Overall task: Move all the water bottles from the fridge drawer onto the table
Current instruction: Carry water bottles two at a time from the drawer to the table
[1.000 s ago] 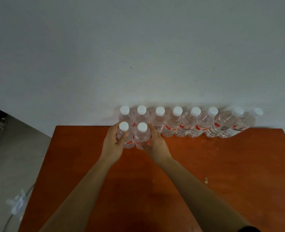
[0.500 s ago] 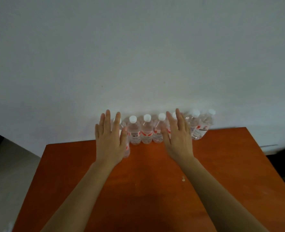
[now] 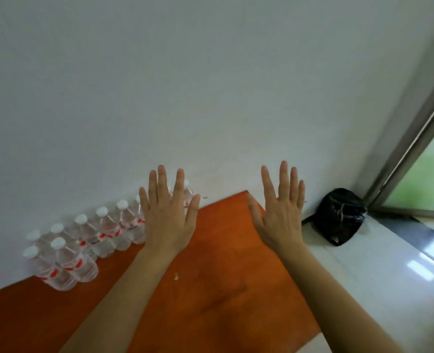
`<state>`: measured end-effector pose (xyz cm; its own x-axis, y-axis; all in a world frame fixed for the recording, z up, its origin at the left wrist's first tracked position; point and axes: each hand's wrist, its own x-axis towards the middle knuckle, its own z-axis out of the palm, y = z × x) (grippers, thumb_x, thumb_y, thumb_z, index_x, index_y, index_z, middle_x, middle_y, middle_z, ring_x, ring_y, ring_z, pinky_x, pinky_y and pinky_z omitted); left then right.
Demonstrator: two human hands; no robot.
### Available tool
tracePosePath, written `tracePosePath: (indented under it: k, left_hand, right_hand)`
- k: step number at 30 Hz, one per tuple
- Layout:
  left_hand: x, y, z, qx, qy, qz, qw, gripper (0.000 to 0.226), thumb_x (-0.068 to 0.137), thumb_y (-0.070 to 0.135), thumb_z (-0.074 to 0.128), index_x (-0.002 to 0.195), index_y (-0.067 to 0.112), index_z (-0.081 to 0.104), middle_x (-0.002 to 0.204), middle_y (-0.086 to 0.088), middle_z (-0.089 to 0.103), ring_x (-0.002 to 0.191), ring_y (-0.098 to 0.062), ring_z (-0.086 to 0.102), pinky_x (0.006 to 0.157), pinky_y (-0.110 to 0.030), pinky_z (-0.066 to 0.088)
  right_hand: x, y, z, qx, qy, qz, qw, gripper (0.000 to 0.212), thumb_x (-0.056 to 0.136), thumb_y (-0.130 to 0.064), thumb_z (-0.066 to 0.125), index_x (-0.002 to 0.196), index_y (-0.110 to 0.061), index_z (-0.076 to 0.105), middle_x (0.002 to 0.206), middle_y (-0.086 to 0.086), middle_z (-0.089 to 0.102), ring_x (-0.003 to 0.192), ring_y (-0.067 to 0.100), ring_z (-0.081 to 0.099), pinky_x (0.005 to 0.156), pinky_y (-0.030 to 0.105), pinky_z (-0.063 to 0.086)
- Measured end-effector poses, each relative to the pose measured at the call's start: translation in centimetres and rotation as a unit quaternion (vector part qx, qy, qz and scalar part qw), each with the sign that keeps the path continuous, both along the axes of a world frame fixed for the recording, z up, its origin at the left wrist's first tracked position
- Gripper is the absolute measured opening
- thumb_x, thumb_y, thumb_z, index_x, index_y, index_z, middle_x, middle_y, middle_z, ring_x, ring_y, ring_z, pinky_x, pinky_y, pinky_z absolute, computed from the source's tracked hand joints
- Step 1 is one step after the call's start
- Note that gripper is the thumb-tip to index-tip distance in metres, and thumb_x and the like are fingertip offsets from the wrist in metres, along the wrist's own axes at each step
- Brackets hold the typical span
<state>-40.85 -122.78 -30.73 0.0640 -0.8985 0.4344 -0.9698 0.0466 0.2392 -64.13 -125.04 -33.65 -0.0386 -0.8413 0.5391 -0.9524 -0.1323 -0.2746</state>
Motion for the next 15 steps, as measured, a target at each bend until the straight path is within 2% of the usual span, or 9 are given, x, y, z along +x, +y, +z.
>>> tracePosePath:
  k: [3, 7, 11, 15]
  left_hand:
    - [-7.4, -0.2, 0.6, -0.004, -0.003, -0.066, 0.998, 0.07, 0.097, 0.065, 0.008, 0.157, 0.029, 0.004, 0.165, -0.007, -0.012, 0.15, -0.023, -0.018, 0.12, -0.057, 0.001]
    - [-16.8, -0.4, 1.3, -0.016, -0.005, -0.181, 0.983, 0.068, 0.099, 0.063, 0.013, 0.157, 0.029, 0.003, 0.165, -0.007, -0.013, 0.15, -0.023, -0.018, 0.12, -0.058, 0.002]
    - [-25.8, 0.8, 1.1, -0.021, 0.001, -0.312, 0.95, 0.07, 0.097, 0.065, 0.008, 0.157, 0.03, 0.0, 0.165, -0.007, -0.012, 0.151, -0.026, -0.015, 0.12, -0.057, 0.0]
    - [-35.2, 4.5, 0.2, -0.003, 0.025, -0.426, 0.904, 0.069, 0.097, 0.064, 0.008, 0.156, 0.029, 0.004, 0.165, -0.009, -0.005, 0.152, -0.029, -0.008, 0.119, -0.059, 0.006]
  right_hand:
    - [-7.8, 2.6, 0.9, -0.006, 0.002, -0.063, 0.998, 0.07, 0.1, -0.06, 0.028, 0.16, -0.026, 0.012, 0.167, 0.011, -0.006, 0.153, 0.033, -0.008, 0.122, 0.058, 0.007]
    - [-16.3, 7.1, 2.0, -0.022, 0.005, -0.174, 0.984, 0.07, 0.1, -0.057, 0.034, 0.159, -0.026, 0.013, 0.167, 0.011, -0.004, 0.154, 0.031, -0.006, 0.122, 0.055, 0.007]
    - [-22.7, 14.0, 1.7, -0.022, 0.008, -0.277, 0.961, 0.07, 0.1, -0.056, 0.036, 0.159, -0.028, 0.011, 0.167, 0.009, -0.007, 0.153, 0.028, -0.011, 0.123, 0.053, 0.003]
    - [-27.7, 23.1, 1.0, -0.007, 0.036, -0.403, 0.914, 0.069, 0.101, -0.055, 0.033, 0.159, -0.029, 0.009, 0.167, 0.012, -0.002, 0.154, 0.032, -0.006, 0.122, 0.055, 0.006]
